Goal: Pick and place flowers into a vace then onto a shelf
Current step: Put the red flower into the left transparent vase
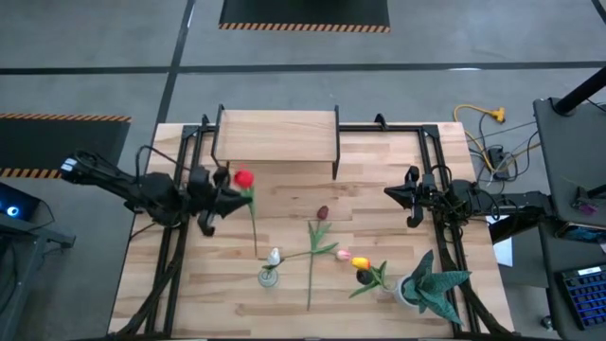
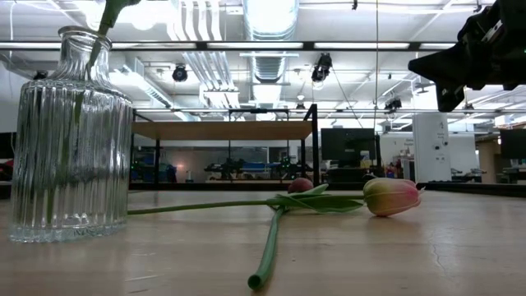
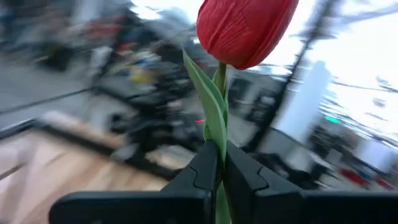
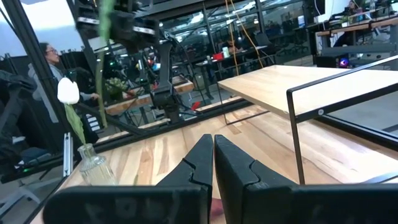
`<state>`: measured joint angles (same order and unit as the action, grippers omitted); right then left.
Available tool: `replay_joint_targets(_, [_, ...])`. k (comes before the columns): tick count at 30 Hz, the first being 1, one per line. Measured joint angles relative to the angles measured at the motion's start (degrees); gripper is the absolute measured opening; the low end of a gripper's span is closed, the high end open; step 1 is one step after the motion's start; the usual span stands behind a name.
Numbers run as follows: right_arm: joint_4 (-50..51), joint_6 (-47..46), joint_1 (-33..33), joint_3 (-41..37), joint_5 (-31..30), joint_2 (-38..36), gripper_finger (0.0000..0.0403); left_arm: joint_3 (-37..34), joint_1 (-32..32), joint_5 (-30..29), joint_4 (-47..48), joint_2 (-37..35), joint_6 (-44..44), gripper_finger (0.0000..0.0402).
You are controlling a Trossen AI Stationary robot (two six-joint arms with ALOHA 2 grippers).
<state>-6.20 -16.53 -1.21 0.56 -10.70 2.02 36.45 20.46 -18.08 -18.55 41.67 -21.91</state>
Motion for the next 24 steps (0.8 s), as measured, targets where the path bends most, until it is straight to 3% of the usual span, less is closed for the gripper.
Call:
replay_joint_targets(3, [-0.02,-0.01,0.01,0.00,-1.24,0.00,0.0009,-0.12,1.02,4.97,-7.90,1.94,4.80,0.0000])
replay_joint_targets(6, [0.00,-0.02,0.00,0.00,-2.19,0.02,0.0009,-0.12,1.01,7.46,-9.90,2.23,5.65,0.0000])
replay_joint_targets(16, [0.02,-0.02,0.02,0.00,-4.47,0.09,0.0009,-2.66,4.13,9.87,-10.55,3.01,1.91,0.0000])
replay_joint_targets(24, [0.02,-0.02,0.02,0.00,-4.53,0.09,0.0008,-3.89,4.40,12.63,-15.54,6.36,5.69,0.0000])
